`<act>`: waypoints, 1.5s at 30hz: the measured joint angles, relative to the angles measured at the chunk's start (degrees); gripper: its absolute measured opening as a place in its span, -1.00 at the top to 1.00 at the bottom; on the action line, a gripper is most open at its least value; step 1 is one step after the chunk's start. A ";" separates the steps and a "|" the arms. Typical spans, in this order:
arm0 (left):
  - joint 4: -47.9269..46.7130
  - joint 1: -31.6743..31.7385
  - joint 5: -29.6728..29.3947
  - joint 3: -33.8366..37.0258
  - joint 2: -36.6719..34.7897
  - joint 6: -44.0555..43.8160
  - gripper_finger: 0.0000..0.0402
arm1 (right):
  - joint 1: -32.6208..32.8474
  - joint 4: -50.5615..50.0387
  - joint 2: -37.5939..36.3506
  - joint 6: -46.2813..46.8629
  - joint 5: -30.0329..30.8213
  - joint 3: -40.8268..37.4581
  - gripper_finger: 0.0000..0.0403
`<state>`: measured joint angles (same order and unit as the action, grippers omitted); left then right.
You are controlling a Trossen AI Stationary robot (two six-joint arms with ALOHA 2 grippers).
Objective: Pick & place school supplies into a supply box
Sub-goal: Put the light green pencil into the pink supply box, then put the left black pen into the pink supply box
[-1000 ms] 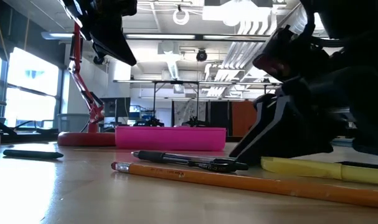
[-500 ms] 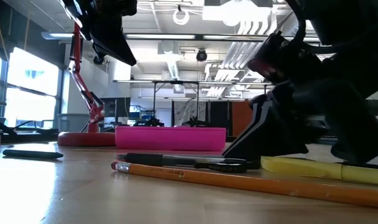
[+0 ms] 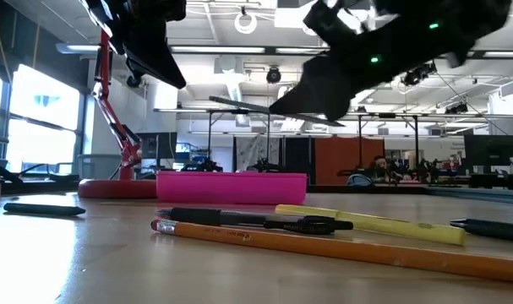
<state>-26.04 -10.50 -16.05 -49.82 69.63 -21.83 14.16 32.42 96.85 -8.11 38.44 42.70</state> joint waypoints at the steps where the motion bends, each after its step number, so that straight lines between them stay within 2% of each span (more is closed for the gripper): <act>1: 0.31 0.00 -0.10 0.00 0.00 0.70 0.80 | -2.19 -0.10 -0.25 0.20 -2.16 0.00 0.99; 6: 2.52 0.00 -0.17 0.00 0.00 2.69 0.80 | -12.14 -0.36 1.06 6.78 -17.88 0.06 0.99; 9: 2.71 0.00 -0.14 0.00 0.00 3.25 0.80 | -15.39 -0.36 3.46 10.17 -22.86 1.52 0.99; 13: 3.01 0.00 -0.14 0.00 0.01 4.00 0.80 | -16.61 -0.23 8.31 9.18 -26.78 6.58 1.00; 18: 3.19 0.00 0.84 -0.03 0.02 4.00 0.80 | -16.67 -9.42 14.19 5.26 -24.21 14.28 1.00; 24: 3.12 0.00 1.68 -0.03 0.02 4.00 0.80 | -17.24 -18.87 16.60 8.70 -23.87 19.66 0.96; 29: 3.01 0.00 1.70 -0.03 0.02 4.00 0.80 | -17.75 -19.33 16.62 13.39 -23.76 19.71 0.86; 37: 3.04 0.00 1.68 -0.03 0.02 3.98 0.80 | -17.62 -19.34 16.06 10.78 -23.91 19.71 0.63; 45: 2.99 0.00 1.68 -0.03 0.02 3.98 0.80 | -11.44 -20.43 11.10 10.66 -25.13 19.76 0.50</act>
<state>-23.05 -10.50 -14.37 -49.84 69.65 -17.85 2.72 11.99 107.94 2.55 13.31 62.46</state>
